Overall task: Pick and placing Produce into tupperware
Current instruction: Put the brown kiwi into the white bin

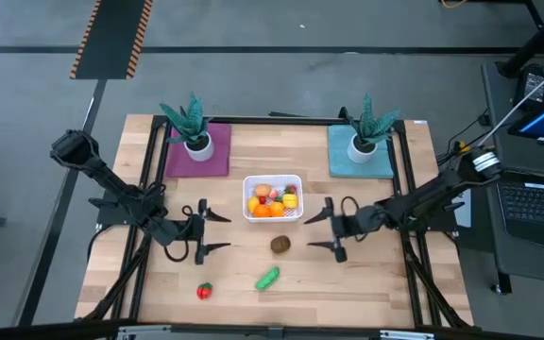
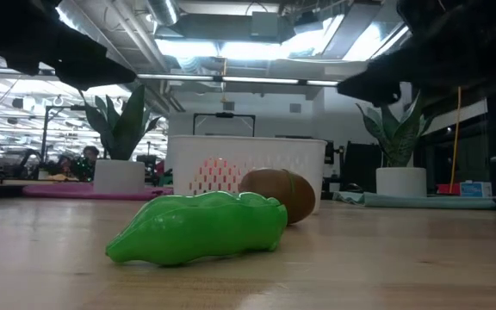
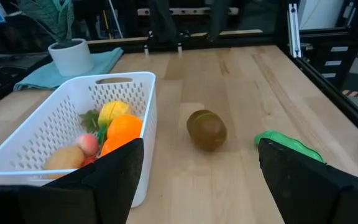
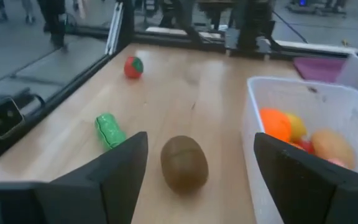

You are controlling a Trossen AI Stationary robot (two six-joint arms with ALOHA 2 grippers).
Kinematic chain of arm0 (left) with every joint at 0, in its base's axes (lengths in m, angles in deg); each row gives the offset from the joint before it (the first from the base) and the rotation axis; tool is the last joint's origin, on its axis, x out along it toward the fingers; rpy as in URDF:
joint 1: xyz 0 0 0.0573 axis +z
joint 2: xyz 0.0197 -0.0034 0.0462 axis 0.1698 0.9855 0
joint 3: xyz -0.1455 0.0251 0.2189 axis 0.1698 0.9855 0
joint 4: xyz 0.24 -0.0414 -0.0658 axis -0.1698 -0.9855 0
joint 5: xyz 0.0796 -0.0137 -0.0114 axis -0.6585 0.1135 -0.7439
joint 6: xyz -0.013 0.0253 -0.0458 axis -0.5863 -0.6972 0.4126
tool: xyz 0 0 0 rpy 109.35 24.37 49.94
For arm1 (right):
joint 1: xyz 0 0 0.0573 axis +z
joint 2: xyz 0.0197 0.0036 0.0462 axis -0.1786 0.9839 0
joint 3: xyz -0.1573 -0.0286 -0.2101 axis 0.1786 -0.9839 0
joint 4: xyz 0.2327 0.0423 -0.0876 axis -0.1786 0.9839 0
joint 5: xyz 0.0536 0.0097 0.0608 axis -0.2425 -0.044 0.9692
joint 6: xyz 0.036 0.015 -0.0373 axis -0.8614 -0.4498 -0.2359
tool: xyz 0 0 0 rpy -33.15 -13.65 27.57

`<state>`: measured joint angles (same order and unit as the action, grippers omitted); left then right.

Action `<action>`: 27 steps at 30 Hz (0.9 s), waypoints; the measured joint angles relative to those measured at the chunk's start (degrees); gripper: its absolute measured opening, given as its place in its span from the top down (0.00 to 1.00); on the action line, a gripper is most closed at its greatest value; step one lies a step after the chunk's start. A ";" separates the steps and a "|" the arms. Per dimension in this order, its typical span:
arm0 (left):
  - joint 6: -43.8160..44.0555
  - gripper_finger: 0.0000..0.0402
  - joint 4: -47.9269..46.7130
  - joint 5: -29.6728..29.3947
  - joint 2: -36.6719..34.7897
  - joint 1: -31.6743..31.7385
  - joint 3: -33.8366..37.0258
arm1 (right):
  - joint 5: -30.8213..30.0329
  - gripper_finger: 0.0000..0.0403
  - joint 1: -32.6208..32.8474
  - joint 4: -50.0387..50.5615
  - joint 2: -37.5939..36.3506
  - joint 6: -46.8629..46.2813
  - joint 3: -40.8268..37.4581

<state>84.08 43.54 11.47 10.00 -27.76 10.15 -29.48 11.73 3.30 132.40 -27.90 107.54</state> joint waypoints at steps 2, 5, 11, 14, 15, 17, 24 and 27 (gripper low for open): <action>0.00 0.23 0.01 0.00 0.00 0.00 0.00 | -0.02 0.27 0.11 1.55 2.92 2.12 3.24; 0.01 0.23 0.00 0.97 0.00 -0.01 0.00 | -0.01 0.27 0.11 4.19 6.24 2.37 7.77; 0.17 0.23 -0.02 2.82 0.00 -0.07 0.00 | 0.12 0.27 0.22 15.36 9.27 2.24 17.20; 0.16 0.23 -0.02 2.82 0.00 -0.04 0.00 | 0.27 0.27 0.31 21.42 10.07 2.24 21.61; 0.12 0.23 -0.02 2.82 0.00 -0.04 0.00 | 0.31 0.27 0.31 23.44 10.15 2.12 22.71; 0.11 0.23 -0.02 2.84 0.02 -0.04 0.00 | 0.31 0.27 0.31 27.27 10.38 0.64 25.14; 0.04 0.23 -0.31 2.84 0.02 0.02 0.02 | 2.58 0.27 0.22 43.31 10.39 -2.32 32.33; 0.02 0.23 -0.33 2.82 0.02 0.02 0.02 | 5.10 0.27 0.22 48.16 10.44 -4.17 34.85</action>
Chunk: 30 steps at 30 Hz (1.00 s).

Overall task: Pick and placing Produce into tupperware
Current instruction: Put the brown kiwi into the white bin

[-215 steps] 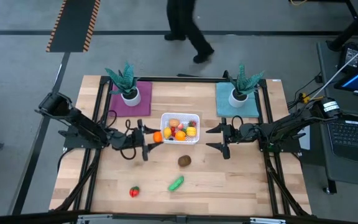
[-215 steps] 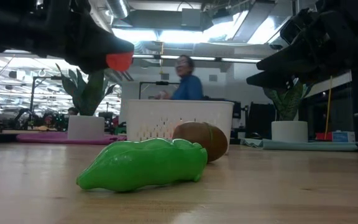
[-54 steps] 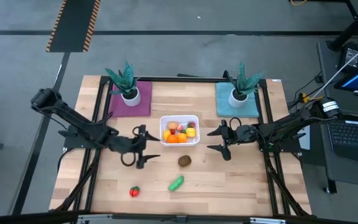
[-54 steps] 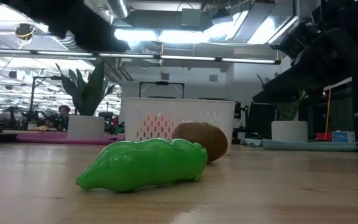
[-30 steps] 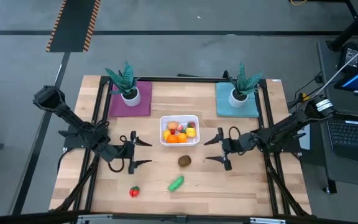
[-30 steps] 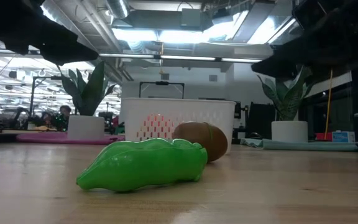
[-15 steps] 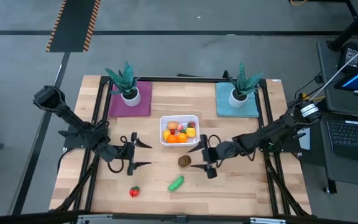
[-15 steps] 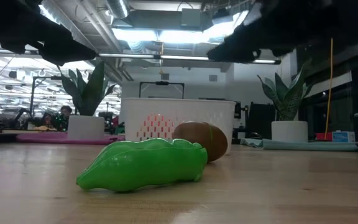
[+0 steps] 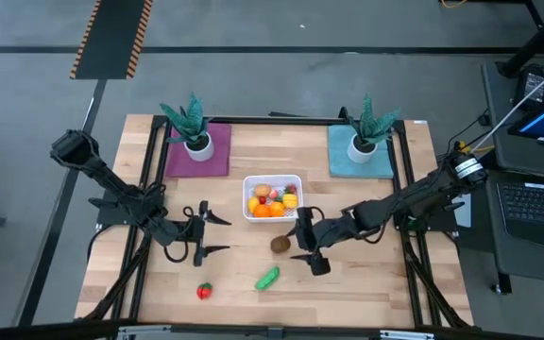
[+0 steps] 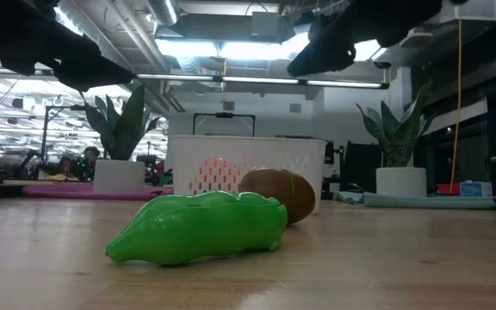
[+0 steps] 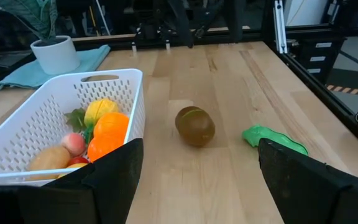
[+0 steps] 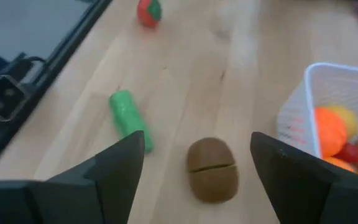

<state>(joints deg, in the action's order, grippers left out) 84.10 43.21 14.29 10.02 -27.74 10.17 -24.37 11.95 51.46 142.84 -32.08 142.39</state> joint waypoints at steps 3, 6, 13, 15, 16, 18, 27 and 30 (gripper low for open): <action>0.00 0.23 -0.01 0.00 0.00 0.00 0.00 | 2.47 0.27 -0.37 4.55 0.85 -1.23 2.34; 0.07 0.23 0.04 0.01 0.02 0.00 0.00 | 4.09 0.27 -1.27 7.90 2.64 -1.12 4.78; 0.23 0.23 0.01 0.01 0.02 0.00 0.00 | 4.82 0.27 -3.30 11.71 7.06 0.88 8.72; 0.24 0.23 -0.01 0.00 0.02 0.00 0.00 | 4.77 0.27 -3.57 11.36 8.23 2.11 9.20; 0.26 0.23 -0.14 0.02 0.02 0.00 0.00 | 4.81 0.27 -3.67 10.88 8.99 2.47 9.46; 0.28 0.23 -0.17 0.00 0.02 0.00 0.00 | 4.75 0.27 -3.73 10.80 10.57 3.40 9.66; 0.37 0.23 -0.83 0.02 0.02 0.00 0.00 | 4.07 0.27 -3.76 7.77 17.20 3.80 9.64; 0.41 0.23 -0.98 0.00 0.02 0.00 0.00 | 3.73 0.27 -3.88 6.36 19.33 5.72 9.66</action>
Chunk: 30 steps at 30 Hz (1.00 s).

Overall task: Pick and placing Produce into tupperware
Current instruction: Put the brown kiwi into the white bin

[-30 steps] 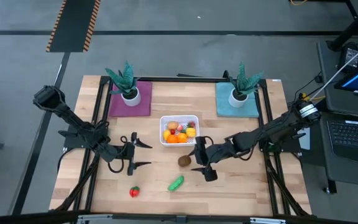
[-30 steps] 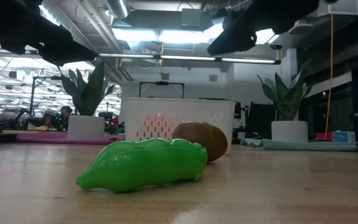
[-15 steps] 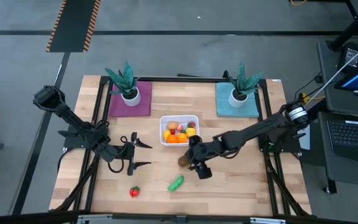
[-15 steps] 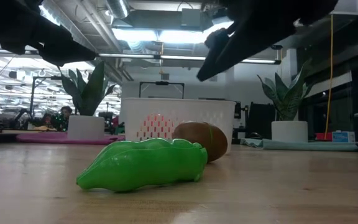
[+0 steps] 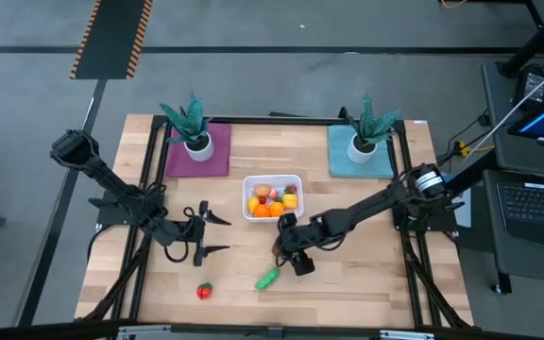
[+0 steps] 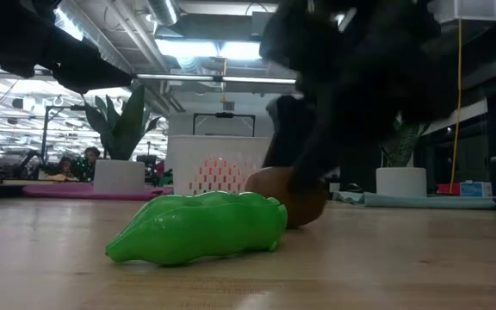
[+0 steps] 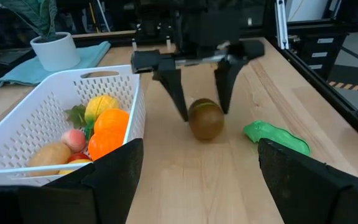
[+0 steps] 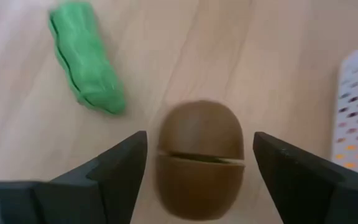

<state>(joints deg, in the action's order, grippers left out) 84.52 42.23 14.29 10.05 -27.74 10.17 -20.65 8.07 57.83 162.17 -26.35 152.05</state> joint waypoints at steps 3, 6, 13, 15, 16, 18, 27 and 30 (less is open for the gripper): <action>0.00 0.23 0.01 0.00 0.00 0.00 0.00 | -1.47 0.27 -0.21 -1.68 1.36 0.71 0.15; 0.02 0.23 0.00 0.00 0.00 0.00 0.00 | -2.70 0.27 -0.28 -1.63 1.98 1.32 0.14; 0.02 0.23 0.00 0.00 0.00 0.00 0.00 | -2.73 0.27 -0.28 -0.76 2.24 0.49 -0.07; 0.04 0.23 0.00 0.00 0.00 0.00 0.00 | -2.74 0.27 -0.28 -0.34 2.26 0.55 -0.12; 0.02 0.23 0.01 0.00 0.00 0.00 0.00 | -2.76 0.27 -0.28 -0.65 2.26 0.69 -0.13; 0.03 0.23 0.00 0.00 0.00 0.00 0.00 | -2.82 0.27 -0.28 -1.05 2.26 0.76 -0.11; 0.05 0.23 0.00 0.00 0.00 0.00 0.00 | -2.94 0.27 -0.28 0.58 2.26 0.98 -0.11; 0.05 0.23 0.00 0.00 0.00 0.00 0.00 | -2.97 0.27 -0.28 2.46 2.26 0.93 -0.11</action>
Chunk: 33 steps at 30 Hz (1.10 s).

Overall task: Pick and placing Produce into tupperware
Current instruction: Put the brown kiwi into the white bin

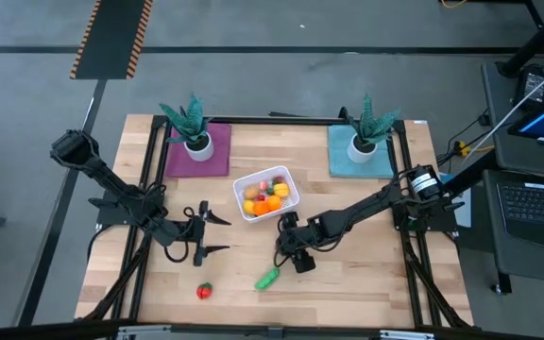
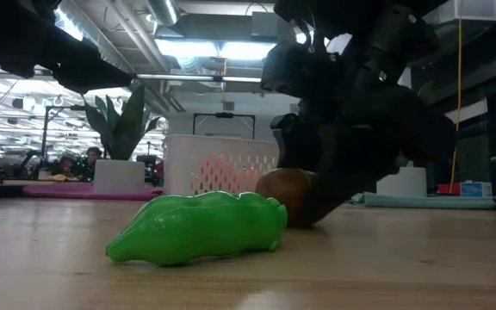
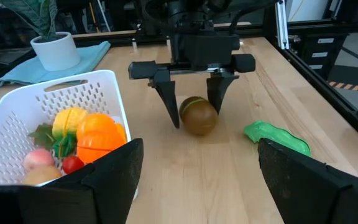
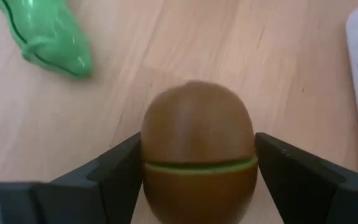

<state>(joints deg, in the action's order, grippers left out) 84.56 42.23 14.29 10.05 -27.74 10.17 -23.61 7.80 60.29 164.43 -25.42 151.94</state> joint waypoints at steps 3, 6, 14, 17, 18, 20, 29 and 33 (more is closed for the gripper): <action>0.02 0.23 0.01 0.00 0.00 -0.01 0.00 | -0.04 0.27 0.00 1.02 0.00 0.00 0.00; 0.02 0.23 0.00 0.00 0.00 0.00 0.00 | -0.13 0.27 0.00 0.56 -0.02 0.00 0.00; 0.02 0.23 0.00 0.00 0.00 -0.01 0.00 | -0.15 0.27 0.00 -0.21 -0.04 0.00 0.00; 0.03 0.23 0.00 0.00 0.00 -0.01 0.00 | -0.15 0.31 0.00 -0.20 -0.04 -0.02 0.00; 0.04 0.23 0.00 0.00 0.00 -0.02 0.00 | -0.15 0.33 0.02 -0.20 -0.04 -0.08 0.00; 0.04 0.23 0.01 0.00 0.00 -0.01 0.00 | -0.13 0.38 0.02 -0.20 -0.05 -0.66 0.00; 0.04 0.23 0.01 0.00 0.00 0.00 0.00 | -0.10 0.39 0.02 -0.34 -0.07 -4.08 0.04; 0.02 0.23 0.00 0.00 0.00 -0.02 0.00 | -0.04 0.39 0.02 0.35 -0.07 -6.38 1.25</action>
<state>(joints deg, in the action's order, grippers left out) 84.58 42.23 14.29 10.05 -27.76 10.17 -23.66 7.82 60.64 164.36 -31.80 153.19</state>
